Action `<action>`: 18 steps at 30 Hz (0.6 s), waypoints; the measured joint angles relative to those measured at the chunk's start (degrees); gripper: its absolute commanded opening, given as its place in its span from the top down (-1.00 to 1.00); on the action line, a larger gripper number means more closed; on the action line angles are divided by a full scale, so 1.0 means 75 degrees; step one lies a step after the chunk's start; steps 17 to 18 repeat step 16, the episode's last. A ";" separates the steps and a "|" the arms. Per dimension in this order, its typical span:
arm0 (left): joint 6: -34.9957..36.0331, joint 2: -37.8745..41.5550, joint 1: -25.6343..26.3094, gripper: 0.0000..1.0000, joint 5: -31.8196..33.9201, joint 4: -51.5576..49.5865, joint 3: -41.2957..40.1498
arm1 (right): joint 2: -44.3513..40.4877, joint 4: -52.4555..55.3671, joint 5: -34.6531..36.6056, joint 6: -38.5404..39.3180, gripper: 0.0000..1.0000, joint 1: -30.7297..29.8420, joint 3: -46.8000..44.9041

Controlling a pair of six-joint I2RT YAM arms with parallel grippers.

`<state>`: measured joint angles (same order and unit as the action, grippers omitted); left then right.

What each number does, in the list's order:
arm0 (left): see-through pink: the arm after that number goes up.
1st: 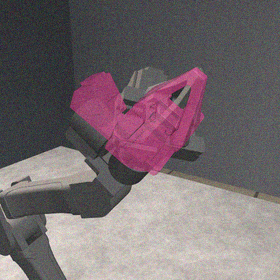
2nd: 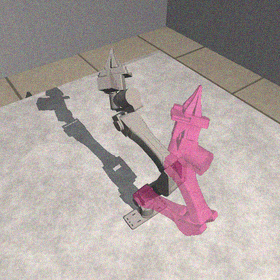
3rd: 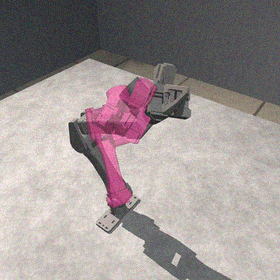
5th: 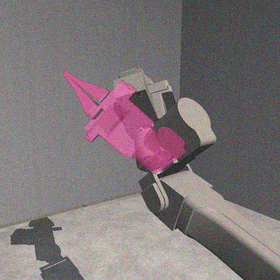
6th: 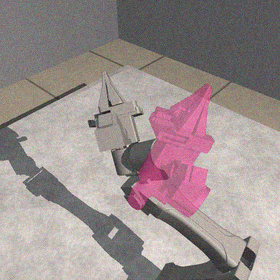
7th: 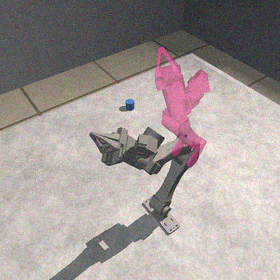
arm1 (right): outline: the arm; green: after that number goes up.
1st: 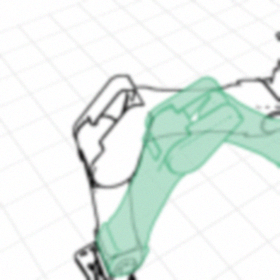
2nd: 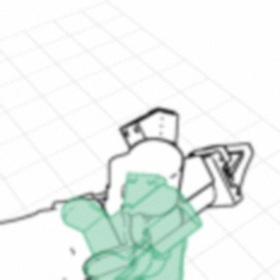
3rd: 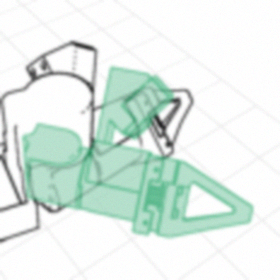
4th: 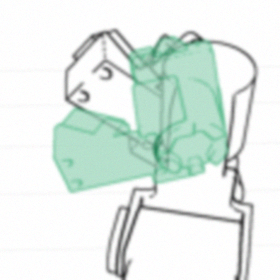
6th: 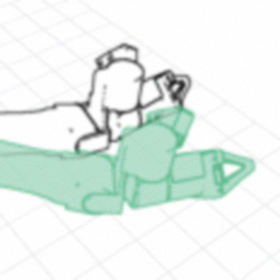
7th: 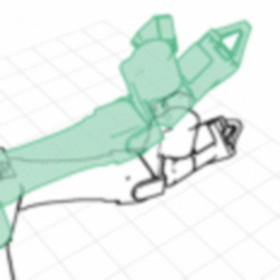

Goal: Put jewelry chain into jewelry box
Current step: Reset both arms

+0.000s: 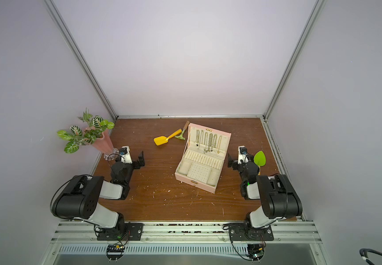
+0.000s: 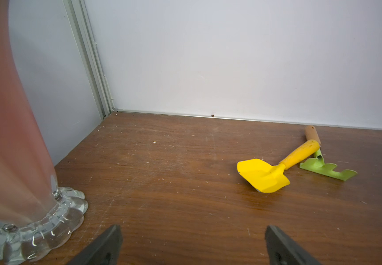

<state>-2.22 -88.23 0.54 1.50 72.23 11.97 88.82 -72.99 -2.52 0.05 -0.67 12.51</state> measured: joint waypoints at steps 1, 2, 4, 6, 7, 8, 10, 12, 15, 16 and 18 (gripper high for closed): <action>0.0003 0.0000 -0.0003 -0.99 -0.0006 -0.0003 0.0000 | 0.0000 0.0009 0.0015 0.0000 -0.99 0.0003 0.0000; 0.0003 0.0000 -0.0003 -0.98 -0.0006 -0.0012 0.0000 | 0.0000 0.0009 0.0020 0.0000 -0.98 0.0000 0.0000; 0.0003 0.0000 -0.0003 -0.98 -0.0009 -0.0029 0.0000 | 0.0000 0.0009 0.0032 0.0000 -0.99 0.0000 0.0000; 0.0009 0.0000 -0.0003 -0.98 -0.0012 -0.0029 0.0000 | 0.0000 0.0009 0.0041 0.0003 -0.98 0.0003 0.0000; 0.0012 0.0000 -0.0006 -0.98 -0.0012 -0.0029 0.0000 | 0.0000 0.0012 0.0041 0.0003 -0.99 0.0003 0.0000; 0.0020 0.0000 -0.0006 -0.98 -0.0012 -0.0029 0.0000 | 0.0000 0.0012 0.0044 0.0006 -0.99 0.0003 0.0000; 0.0023 0.0000 -0.0006 -0.98 -0.0012 -0.0029 0.0000 | 0.0000 0.0017 0.0044 0.0003 -0.98 0.0003 0.0000; 0.0023 0.0000 -0.0006 -0.98 -0.0012 -0.0029 0.0000 | 0.0003 0.0029 0.0044 0.0003 -0.99 0.0003 0.0000; 0.0026 0.0000 -0.0006 -0.99 -0.0015 -0.0032 0.0000 | 0.0000 0.0032 0.0047 0.0003 -0.98 0.0000 0.0000; 0.0026 0.0000 -0.0006 -0.99 -0.0015 -0.0029 0.0000 | 0.0003 0.0032 0.0050 0.0003 -0.98 0.0000 0.0000; 0.0026 0.0000 -0.0006 -0.99 -0.0015 -0.0029 0.0000 | 0.0003 0.0032 0.0050 0.0003 -0.98 0.0000 0.0000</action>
